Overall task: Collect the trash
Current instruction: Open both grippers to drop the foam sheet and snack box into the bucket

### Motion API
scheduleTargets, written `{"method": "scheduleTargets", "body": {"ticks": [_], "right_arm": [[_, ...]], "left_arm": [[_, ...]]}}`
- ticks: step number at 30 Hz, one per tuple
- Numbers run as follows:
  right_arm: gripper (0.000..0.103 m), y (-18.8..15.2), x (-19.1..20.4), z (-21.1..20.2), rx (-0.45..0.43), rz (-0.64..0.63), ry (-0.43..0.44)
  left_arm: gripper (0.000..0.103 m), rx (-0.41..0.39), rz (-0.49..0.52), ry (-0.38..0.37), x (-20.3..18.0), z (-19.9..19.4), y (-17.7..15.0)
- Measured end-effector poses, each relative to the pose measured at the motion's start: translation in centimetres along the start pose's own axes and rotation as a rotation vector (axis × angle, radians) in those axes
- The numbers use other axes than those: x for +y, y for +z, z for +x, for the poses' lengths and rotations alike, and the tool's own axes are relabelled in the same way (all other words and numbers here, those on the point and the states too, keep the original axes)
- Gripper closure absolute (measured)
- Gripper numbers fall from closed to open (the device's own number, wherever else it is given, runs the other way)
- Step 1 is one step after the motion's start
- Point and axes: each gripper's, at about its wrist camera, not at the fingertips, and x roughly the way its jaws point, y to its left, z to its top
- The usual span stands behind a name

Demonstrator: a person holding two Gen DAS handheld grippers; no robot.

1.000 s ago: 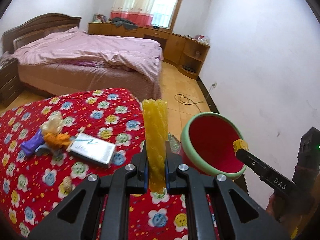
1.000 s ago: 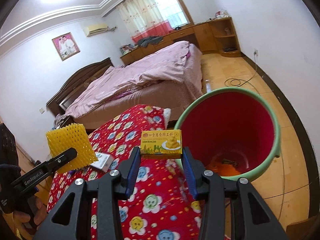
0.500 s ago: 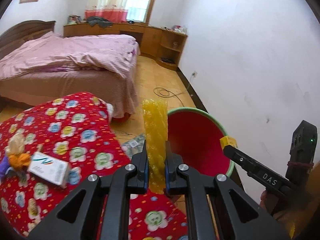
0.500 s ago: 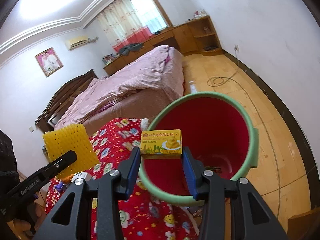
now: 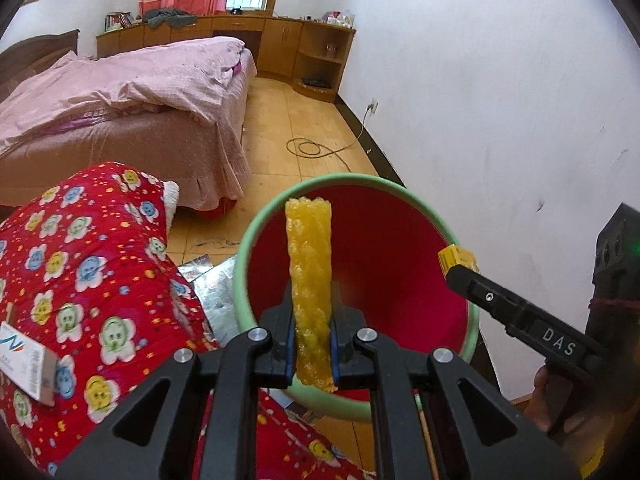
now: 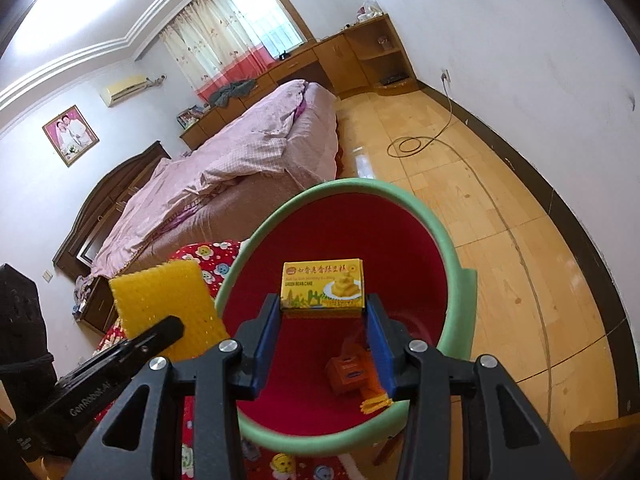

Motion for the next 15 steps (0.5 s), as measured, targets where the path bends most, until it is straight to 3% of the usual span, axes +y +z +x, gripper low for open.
{"method": "scheduleTargets", "body": {"ticks": [1, 3, 4, 15], "right_arm": [[0.057, 0.3, -0.2, 0.2, 0.002, -0.002, -0.002], [0.057, 0.5, -0.3, 0.4, -0.001, -0.011, -0.005], [0.057, 0.7, -0.4, 0.5, -0.005, -0.02, -0.014], [0.054, 0.6, -1.4, 0.7, -0.007, 0.012, -0.001]], "left_arm": [[0.088, 0.005, 0.003, 0.004, -0.2, 0.3, 0.0], [0.071, 0.013, -0.005, 0.025, -0.4, 1.1, 0.2], [0.069, 0.012, -0.009, 0.03, -0.4, 1.2, 0.1], [0.068, 0.02, -0.049, 0.048, 0.1, 2.0, 0.1]]}}
